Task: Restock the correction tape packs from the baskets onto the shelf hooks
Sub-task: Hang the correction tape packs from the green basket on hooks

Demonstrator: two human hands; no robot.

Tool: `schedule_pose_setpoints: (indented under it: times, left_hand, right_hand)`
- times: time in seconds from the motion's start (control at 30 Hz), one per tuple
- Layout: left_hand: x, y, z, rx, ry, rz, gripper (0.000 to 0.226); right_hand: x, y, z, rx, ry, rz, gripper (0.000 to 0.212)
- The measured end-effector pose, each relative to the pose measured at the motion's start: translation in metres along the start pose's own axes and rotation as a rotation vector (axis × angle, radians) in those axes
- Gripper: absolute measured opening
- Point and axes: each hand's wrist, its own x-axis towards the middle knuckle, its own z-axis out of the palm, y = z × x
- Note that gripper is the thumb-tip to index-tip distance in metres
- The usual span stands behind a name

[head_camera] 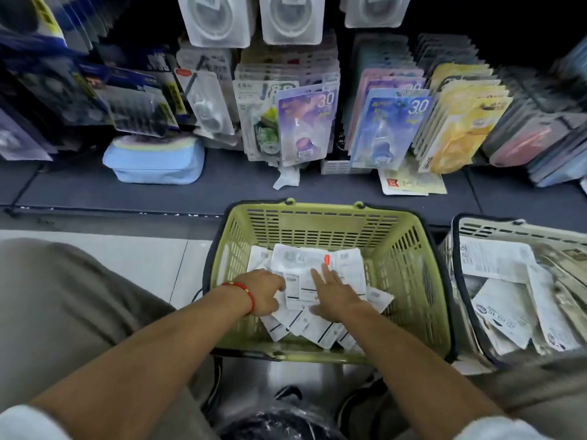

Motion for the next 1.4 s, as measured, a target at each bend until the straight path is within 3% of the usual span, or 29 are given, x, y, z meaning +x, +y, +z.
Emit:
schedule_pose_setpoints:
  times: [0.1, 0.23, 0.43, 0.53, 0.67, 0.77, 0.87, 1.03, 1.13, 1.2, 1.3, 1.4]
  left_hand:
    - [0.008, 0.008, -0.001, -0.059, 0.056, 0.002, 0.048]
    - [0.012, 0.01, 0.001, -0.075, 0.092, -0.022, 0.047]
    - [0.021, 0.018, -0.01, -0.165, 0.294, -0.006, 0.069]
    - [0.024, 0.028, -0.018, -0.349, 0.335, 0.041, 0.073]
    - [0.024, 0.04, -0.023, -0.617, 0.421, 0.056, 0.063]
    - [0.021, 0.042, -0.024, -0.78, 0.406, 0.049, 0.06]
    - [0.014, 0.036, -0.023, -0.878, 0.421, 0.046, 0.054]
    - [0.001, 0.017, -0.026, -0.787, 0.519, -0.049, 0.038]
    - [-0.006, 0.005, -0.033, -0.679, 0.566, -0.071, 0.011]
    - [-0.011, -0.002, -0.037, -0.645, 0.665, -0.086, 0.012]
    - [-0.019, -0.003, -0.038, -0.56, 0.761, 0.017, 0.023]
    - [-0.022, 0.01, -0.032, -0.567, 0.722, 0.156, 0.013]
  right_hand:
    - [0.009, 0.003, 0.004, 0.066, 0.124, 0.035, 0.086]
    - [0.007, 0.01, 0.001, 0.151, 0.158, -0.099, 0.066]
    - [-0.015, 0.034, -0.051, 0.401, 0.444, -0.278, 0.032]
    - [-0.022, 0.046, -0.079, 0.563, 0.484, -0.233, 0.021]
    - [-0.031, 0.054, -0.103, 0.638, 0.521, -0.22, 0.023]
    - [-0.032, 0.052, -0.11, 0.717, 0.5, -0.222, 0.029]
    - [-0.029, 0.039, -0.11, 0.939, 0.495, -0.191, 0.02]
    - [-0.022, 0.016, -0.102, 1.28, 0.41, -0.085, 0.007]
    - [-0.025, 0.024, -0.099, 1.332, 0.363, 0.008, 0.008]
    - [-0.03, 0.035, -0.102, 1.321, 0.368, 0.074, 0.009]
    - [-0.039, 0.04, -0.113, 1.357, 0.342, 0.085, 0.013]
    - [-0.047, 0.028, -0.123, 1.549, 0.237, 0.028, 0.011]
